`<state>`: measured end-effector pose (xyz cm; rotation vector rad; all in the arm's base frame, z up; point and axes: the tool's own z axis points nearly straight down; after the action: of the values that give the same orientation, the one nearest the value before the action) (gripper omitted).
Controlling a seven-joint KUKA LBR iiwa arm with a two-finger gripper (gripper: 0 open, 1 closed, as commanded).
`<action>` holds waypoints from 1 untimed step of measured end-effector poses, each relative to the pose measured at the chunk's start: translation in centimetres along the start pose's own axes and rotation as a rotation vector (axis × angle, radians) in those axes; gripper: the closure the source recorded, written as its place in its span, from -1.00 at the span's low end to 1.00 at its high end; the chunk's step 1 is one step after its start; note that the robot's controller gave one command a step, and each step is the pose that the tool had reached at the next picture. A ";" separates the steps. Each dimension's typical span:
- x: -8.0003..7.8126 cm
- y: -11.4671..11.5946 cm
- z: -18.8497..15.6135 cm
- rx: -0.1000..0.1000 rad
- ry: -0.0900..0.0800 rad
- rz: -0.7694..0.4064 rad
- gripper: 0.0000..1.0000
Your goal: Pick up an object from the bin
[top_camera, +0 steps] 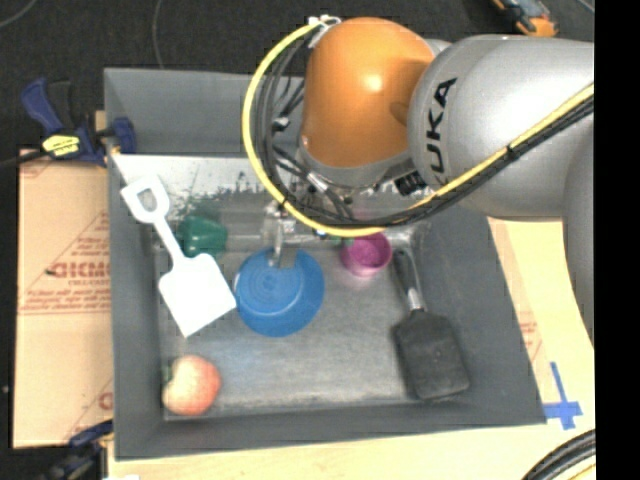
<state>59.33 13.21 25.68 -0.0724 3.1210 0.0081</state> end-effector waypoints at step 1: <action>2.5 1.0 8.9 0.002 0.006 -0.149 1.00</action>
Offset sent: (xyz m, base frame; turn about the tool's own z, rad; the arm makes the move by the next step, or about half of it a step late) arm -0.0611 0.0112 -0.0392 -0.0105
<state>56.92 14.14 16.74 -0.3050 3.1124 0.0027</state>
